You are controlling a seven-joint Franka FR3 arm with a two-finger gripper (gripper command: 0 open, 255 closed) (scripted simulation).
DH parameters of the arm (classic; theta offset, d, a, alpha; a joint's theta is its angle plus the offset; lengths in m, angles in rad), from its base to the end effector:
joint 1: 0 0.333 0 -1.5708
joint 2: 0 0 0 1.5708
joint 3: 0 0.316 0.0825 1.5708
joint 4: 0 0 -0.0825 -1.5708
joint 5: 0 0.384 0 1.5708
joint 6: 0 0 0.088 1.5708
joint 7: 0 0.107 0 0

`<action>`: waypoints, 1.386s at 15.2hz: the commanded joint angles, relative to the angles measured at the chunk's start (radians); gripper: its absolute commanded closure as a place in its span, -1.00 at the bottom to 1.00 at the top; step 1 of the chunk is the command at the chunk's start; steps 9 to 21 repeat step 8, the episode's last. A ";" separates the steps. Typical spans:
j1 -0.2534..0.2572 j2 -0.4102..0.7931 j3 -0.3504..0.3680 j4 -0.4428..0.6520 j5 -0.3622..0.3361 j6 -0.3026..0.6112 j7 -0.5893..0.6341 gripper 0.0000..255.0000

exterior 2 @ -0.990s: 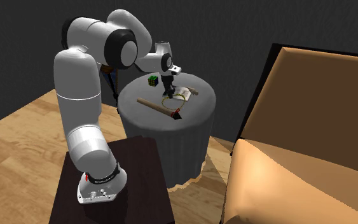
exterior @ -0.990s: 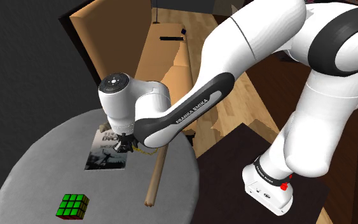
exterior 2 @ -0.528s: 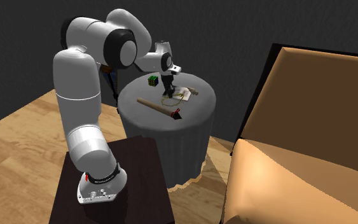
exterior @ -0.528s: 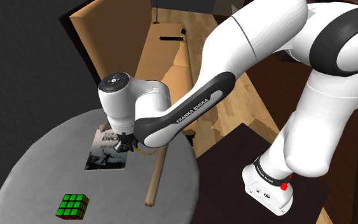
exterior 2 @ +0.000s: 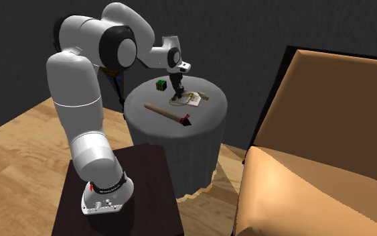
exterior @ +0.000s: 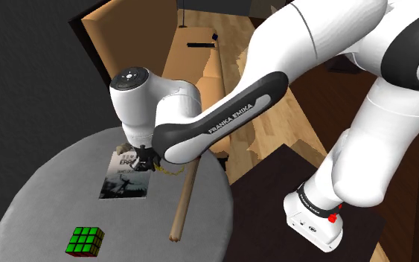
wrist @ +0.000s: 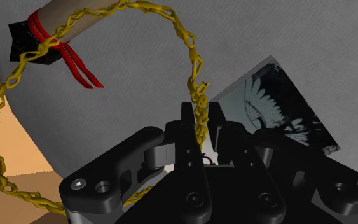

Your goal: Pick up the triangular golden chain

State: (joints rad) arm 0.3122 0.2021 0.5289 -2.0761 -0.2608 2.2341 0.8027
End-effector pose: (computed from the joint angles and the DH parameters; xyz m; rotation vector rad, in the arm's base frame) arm 0.3927 0.4180 0.3438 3.0490 0.2942 0.1058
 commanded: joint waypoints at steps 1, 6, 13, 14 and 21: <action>-0.003 -0.016 0.004 0.011 0.015 -0.024 -0.012 1.00; -0.009 -0.054 0.011 0.039 0.046 -0.081 -0.038 1.00; -0.009 -0.055 0.011 0.040 0.047 -0.083 -0.039 1.00; -0.009 -0.055 0.011 0.040 0.047 -0.083 -0.039 1.00; -0.009 -0.055 0.011 0.040 0.047 -0.083 -0.039 1.00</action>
